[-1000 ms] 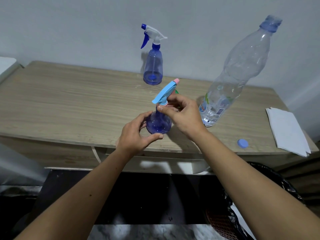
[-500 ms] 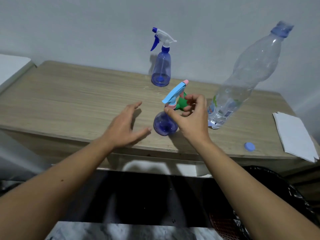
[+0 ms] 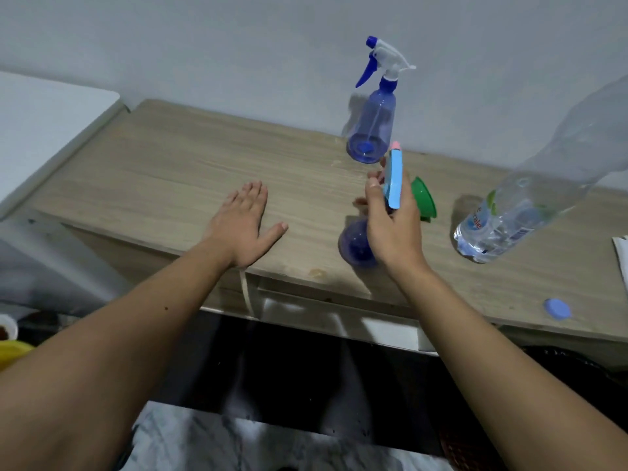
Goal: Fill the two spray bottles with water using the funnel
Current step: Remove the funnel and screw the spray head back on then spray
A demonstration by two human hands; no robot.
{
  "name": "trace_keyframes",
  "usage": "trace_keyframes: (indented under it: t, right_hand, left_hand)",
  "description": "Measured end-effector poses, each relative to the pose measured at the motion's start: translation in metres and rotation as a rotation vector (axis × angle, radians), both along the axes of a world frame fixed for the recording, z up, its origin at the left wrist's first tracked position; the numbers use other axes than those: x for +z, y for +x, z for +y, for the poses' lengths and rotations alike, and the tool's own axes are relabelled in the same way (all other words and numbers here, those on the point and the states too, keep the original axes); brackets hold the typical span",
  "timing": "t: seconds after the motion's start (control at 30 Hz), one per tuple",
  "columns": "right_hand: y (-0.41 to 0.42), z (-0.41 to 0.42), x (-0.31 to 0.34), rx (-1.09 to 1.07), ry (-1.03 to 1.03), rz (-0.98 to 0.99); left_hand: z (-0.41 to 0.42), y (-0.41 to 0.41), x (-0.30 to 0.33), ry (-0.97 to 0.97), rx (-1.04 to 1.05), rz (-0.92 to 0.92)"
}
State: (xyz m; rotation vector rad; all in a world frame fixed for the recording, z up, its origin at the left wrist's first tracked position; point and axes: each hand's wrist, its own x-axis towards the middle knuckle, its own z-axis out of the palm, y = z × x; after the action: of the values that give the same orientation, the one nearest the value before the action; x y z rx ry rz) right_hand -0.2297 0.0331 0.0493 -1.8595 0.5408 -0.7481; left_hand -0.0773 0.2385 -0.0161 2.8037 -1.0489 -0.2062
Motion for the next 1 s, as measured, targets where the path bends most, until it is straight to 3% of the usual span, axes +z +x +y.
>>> trace_keyframes:
  t: [0.13, 0.3, 0.37, 0.5, 0.8, 1.0]
  right_hand:
    - [0.005, 0.004, 0.004, 0.004, -0.094, 0.106]
    - [0.01, -0.003, 0.001, 0.076, -0.141, 0.572]
    - [0.009, -0.004, -0.002, 0.088, -0.174, 0.655]
    - [0.008, -0.004, -0.003, 0.077, -0.265, 0.722]
    - [0.015, -0.004, -0.001, -0.011, -0.251, 0.686]
    - [0.01, -0.005, 0.005, 0.064, -0.206, 0.693]
  left_hand:
    - [0.001, 0.001, 0.0, 0.019, -0.006, 0.002]
    - [-0.001, 0.003, -0.004, 0.034, -0.003, -0.003]
    - [-0.001, 0.003, -0.004, 0.031, -0.003, -0.006]
    - [0.001, 0.001, -0.004, 0.021, -0.005, -0.007]
    - [0.0, 0.002, -0.006, 0.015, -0.001, -0.018]
    - [0.0, 0.002, -0.008, 0.011, 0.004, -0.019]
